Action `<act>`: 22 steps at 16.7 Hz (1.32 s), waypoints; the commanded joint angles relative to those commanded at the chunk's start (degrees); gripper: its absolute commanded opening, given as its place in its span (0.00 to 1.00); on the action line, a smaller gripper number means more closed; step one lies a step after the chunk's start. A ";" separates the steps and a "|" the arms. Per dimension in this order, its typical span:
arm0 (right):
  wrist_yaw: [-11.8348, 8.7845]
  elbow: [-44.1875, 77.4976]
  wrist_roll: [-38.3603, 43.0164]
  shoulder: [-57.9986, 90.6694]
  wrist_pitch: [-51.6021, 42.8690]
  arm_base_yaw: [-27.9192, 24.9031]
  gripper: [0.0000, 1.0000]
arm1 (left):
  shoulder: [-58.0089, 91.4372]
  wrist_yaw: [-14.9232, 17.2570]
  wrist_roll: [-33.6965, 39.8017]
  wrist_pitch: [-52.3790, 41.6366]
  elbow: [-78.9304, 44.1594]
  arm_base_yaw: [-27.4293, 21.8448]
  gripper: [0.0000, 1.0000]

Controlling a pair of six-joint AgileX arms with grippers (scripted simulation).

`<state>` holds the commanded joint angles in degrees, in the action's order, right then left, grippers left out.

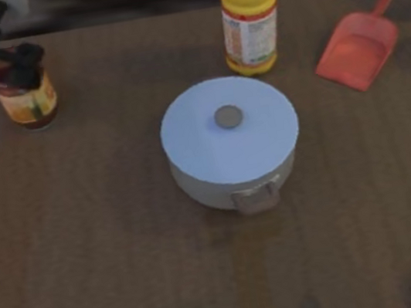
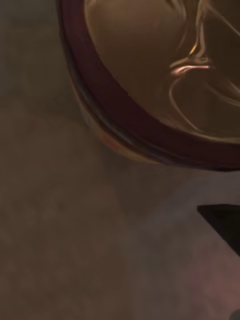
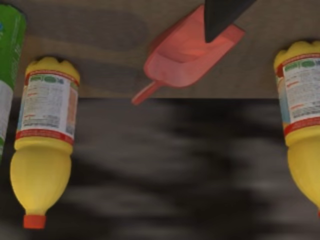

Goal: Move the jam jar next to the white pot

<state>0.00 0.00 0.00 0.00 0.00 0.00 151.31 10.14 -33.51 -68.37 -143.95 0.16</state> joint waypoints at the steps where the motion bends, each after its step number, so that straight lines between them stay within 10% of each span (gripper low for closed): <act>1: 0.00 0.00 0.00 0.00 0.00 0.00 1.00 | 0.76 -0.02 0.13 1.46 0.64 -0.13 1.00; 7: 0.00 0.00 0.00 0.00 0.00 0.00 1.00 | 2.13 -0.06 0.34 3.88 1.70 -0.36 1.00; 20: 0.00 0.00 0.00 0.00 0.00 0.00 1.00 | 2.13 -0.06 0.34 3.88 1.70 -0.36 0.02; 22: 0.00 0.00 0.00 0.00 0.00 0.00 1.00 | 2.13 -0.06 0.34 3.88 1.70 -0.36 0.00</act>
<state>0.00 0.00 0.00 0.00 0.00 0.00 153.44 10.09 -33.17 -64.49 -142.25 -0.20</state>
